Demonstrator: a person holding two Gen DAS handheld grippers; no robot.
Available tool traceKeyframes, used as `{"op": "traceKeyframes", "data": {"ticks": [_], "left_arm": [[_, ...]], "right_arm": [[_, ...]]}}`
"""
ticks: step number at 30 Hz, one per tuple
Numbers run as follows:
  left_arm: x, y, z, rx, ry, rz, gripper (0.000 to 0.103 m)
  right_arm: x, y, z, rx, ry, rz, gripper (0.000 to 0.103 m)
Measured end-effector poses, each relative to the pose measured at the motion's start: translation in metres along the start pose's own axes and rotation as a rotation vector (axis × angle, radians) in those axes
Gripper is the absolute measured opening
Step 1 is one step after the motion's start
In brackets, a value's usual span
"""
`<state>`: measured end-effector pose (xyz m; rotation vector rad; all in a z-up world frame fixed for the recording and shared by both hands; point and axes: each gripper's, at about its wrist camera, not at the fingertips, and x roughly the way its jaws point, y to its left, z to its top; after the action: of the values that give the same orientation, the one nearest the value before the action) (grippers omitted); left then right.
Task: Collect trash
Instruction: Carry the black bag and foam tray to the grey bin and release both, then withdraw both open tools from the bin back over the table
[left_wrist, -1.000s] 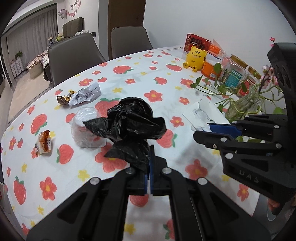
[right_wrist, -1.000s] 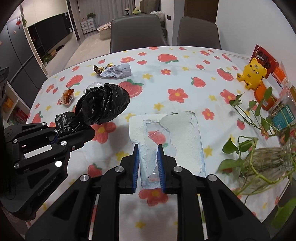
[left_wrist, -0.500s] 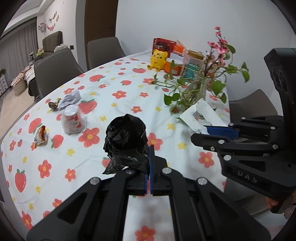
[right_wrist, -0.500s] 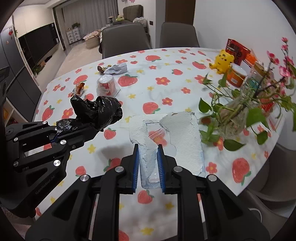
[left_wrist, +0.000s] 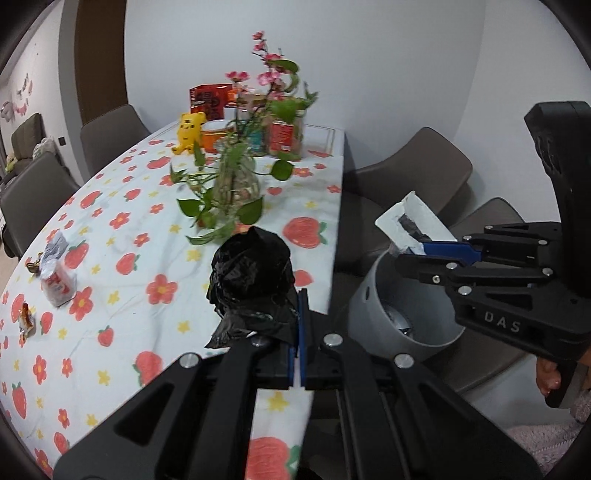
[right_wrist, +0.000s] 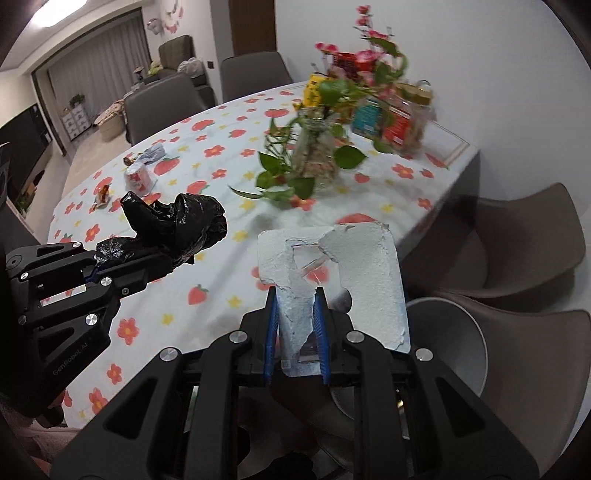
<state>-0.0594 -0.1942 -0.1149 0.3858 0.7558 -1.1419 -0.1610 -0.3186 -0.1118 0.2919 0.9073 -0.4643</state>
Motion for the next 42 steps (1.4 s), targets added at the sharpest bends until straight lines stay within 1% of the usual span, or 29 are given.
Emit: {"op": "traceKeyframes", "data": {"ticks": [2,5,8,12,15,20,22,23,26,28,30,35,37,38,39,40,41,42], "left_arm": [[0.006,-0.024,0.003,0.015,0.008,-0.044,0.002],[0.016,-0.063,0.01,0.071,0.012,-0.093,0.002],[0.025,-0.099,0.017,0.127,0.012,-0.144,0.002],[0.04,-0.137,0.023,0.189,0.029,-0.203,0.002],[0.054,-0.16,0.027,0.213,0.042,-0.225,0.002],[0.083,-0.179,0.042,0.23,0.07,-0.259,0.002],[0.092,-0.183,0.046,0.239,0.077,-0.256,0.002],[0.097,-0.184,0.047,0.24,0.084,-0.258,0.005],[0.107,-0.187,0.052,0.249,0.101,-0.249,0.006],[0.115,-0.186,0.055,0.254,0.114,-0.24,0.007],[0.121,-0.186,0.057,0.254,0.124,-0.233,0.007],[0.127,-0.183,0.061,0.254,0.136,-0.223,0.007],[0.127,-0.182,0.062,0.253,0.133,-0.218,0.012],[0.125,-0.181,0.062,0.251,0.129,-0.218,0.024],[0.124,-0.179,0.062,0.245,0.12,-0.204,0.033],[0.121,-0.178,0.062,0.238,0.111,-0.201,0.038],[0.119,-0.176,0.063,0.23,0.106,-0.205,0.047],[0.117,-0.174,0.063,0.22,0.1,-0.205,0.054]], "right_arm": [[-0.014,-0.027,-0.015,0.048,-0.005,-0.029,0.017],[-0.031,-0.065,-0.038,0.114,-0.005,-0.089,0.017],[-0.042,-0.093,-0.053,0.158,0.004,-0.123,0.017],[-0.048,-0.122,-0.064,0.202,0.003,-0.137,0.017],[-0.045,-0.137,-0.067,0.222,0.005,-0.136,0.017],[-0.037,-0.157,-0.063,0.233,0.011,-0.129,0.018],[-0.034,-0.164,-0.063,0.241,0.013,-0.121,0.018],[-0.032,-0.166,-0.062,0.244,0.013,-0.12,0.018],[-0.025,-0.173,-0.059,0.248,0.018,-0.113,0.022],[-0.019,-0.177,-0.057,0.249,0.024,-0.107,0.03],[-0.016,-0.179,-0.056,0.25,0.029,-0.102,0.033],[-0.011,-0.184,-0.053,0.252,0.033,-0.099,0.033],[-0.012,-0.184,-0.052,0.25,0.031,-0.1,0.033],[-0.012,-0.184,-0.052,0.248,0.029,-0.1,0.033],[-0.013,-0.185,-0.051,0.249,0.025,-0.106,0.033],[-0.014,-0.186,-0.051,0.25,0.024,-0.105,0.033],[-0.014,-0.186,-0.05,0.253,0.022,-0.101,0.033],[-0.015,-0.187,-0.05,0.253,0.02,-0.102,0.033]]}}
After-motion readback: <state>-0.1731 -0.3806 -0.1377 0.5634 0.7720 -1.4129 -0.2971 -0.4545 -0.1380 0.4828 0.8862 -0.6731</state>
